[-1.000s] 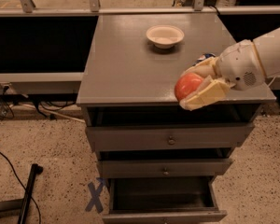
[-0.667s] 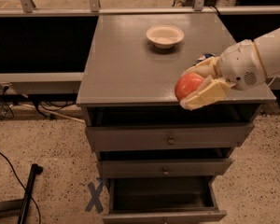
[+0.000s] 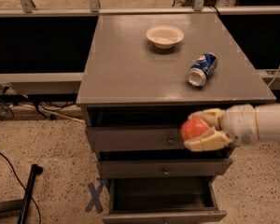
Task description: Place apple into bottom drawer
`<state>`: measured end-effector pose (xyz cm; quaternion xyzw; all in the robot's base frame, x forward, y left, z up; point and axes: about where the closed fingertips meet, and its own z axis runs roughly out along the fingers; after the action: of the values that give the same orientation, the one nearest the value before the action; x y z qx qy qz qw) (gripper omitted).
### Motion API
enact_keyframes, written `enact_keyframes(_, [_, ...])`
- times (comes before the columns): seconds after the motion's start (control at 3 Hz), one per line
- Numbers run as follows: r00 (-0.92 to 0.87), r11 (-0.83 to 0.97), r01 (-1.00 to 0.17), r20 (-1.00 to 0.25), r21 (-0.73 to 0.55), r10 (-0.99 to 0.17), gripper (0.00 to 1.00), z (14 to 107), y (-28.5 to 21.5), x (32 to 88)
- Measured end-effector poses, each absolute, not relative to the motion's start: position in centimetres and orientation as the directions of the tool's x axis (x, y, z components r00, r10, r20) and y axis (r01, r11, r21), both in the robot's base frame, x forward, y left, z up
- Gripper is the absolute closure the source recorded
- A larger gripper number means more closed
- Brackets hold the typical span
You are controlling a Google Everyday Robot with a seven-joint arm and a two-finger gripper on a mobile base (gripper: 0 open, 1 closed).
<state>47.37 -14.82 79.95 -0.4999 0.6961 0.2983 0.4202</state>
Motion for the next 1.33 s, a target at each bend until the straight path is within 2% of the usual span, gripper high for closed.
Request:
enact_keyframes(0.33, [-0.327, 0.447, -0.881, -0.881, 0.154, -0.342, 1.00, 65.8, -19.1, 41.5])
enact_keyframes(0.67, [-0.400, 0.451, -0.859, -0.867, 0.243, -0.295, 1.00, 59.6, -20.2, 37.7])
enact_keyframes(1.33, [-0.413, 0.405, -0.870, -0.863, 0.280, -0.290, 1.00, 59.1, -19.6, 37.2])
